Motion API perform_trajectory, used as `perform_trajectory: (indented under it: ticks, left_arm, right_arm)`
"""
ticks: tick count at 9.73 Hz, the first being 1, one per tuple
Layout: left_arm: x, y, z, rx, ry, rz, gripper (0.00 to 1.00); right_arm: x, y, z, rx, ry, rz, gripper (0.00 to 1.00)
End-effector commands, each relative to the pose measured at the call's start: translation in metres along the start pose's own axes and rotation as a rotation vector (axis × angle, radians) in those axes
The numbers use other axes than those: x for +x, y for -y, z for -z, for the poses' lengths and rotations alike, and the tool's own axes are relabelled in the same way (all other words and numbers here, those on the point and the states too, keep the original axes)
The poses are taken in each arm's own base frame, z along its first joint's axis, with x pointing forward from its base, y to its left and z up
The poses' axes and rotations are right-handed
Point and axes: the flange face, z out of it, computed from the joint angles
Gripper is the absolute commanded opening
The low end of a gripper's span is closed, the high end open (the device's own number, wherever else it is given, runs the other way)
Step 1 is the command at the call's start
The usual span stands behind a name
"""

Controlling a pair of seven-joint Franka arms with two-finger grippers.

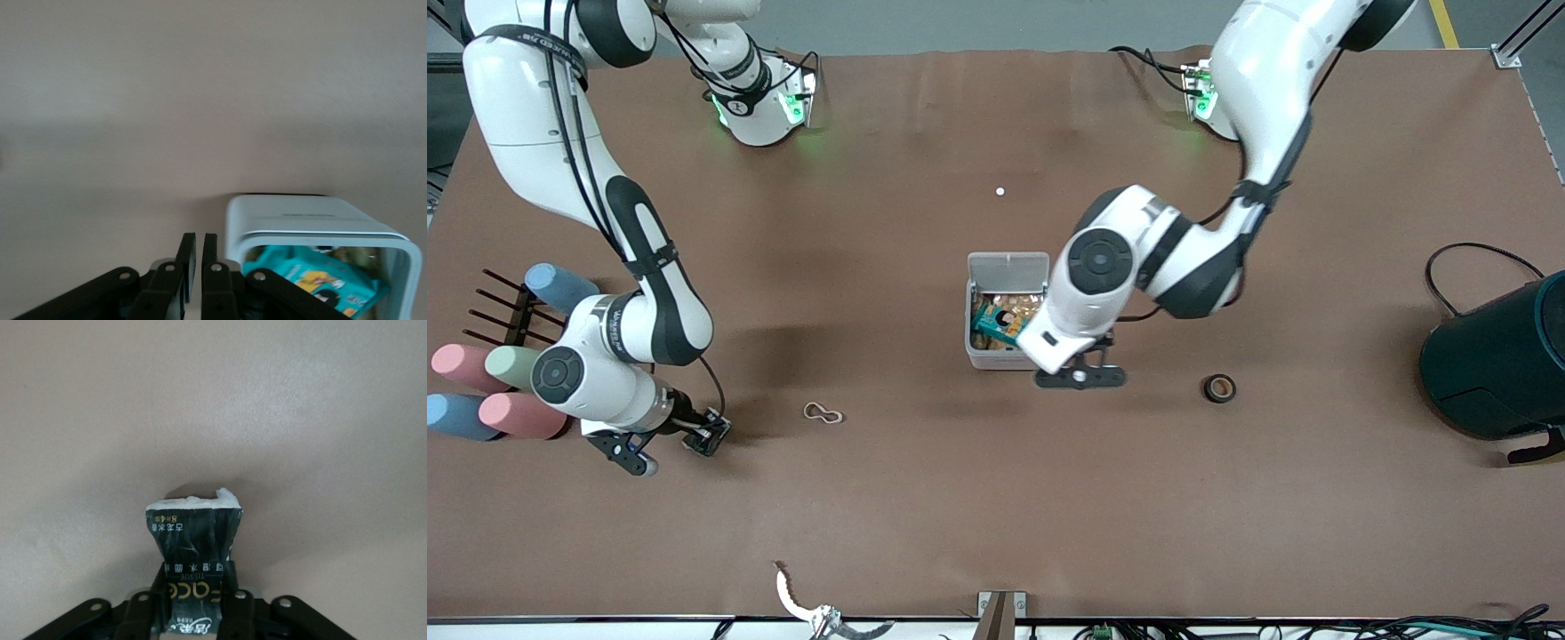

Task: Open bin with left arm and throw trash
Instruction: 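Lift the bin lid open with the left gripper while the right gripper grasps the wrapper, then carry the wrapper over the bin while the left gripper reaches the tape roll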

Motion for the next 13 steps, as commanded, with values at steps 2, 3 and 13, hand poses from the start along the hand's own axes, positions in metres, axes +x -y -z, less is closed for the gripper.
perform_trajectory:
  ticks: [2,3,13]
  left_arm:
    - [0.046,0.117,-0.024,0.036,0.032,-0.154,0.38]
    - [0.056,0.157,-0.054,0.032,0.014,-0.226,0.52]
    - [0.034,0.288,-0.165,0.025,0.003,-0.320,0.99]
  right_arm:
    - [-0.021,0.061,0.049,-0.021,0.065,0.001,0.00]
    - [-0.047,0.104,0.088,-0.049,0.098,-0.056,0.00]
    - [-0.362,0.367,0.169,0.077,0.198,-0.340,0.02]
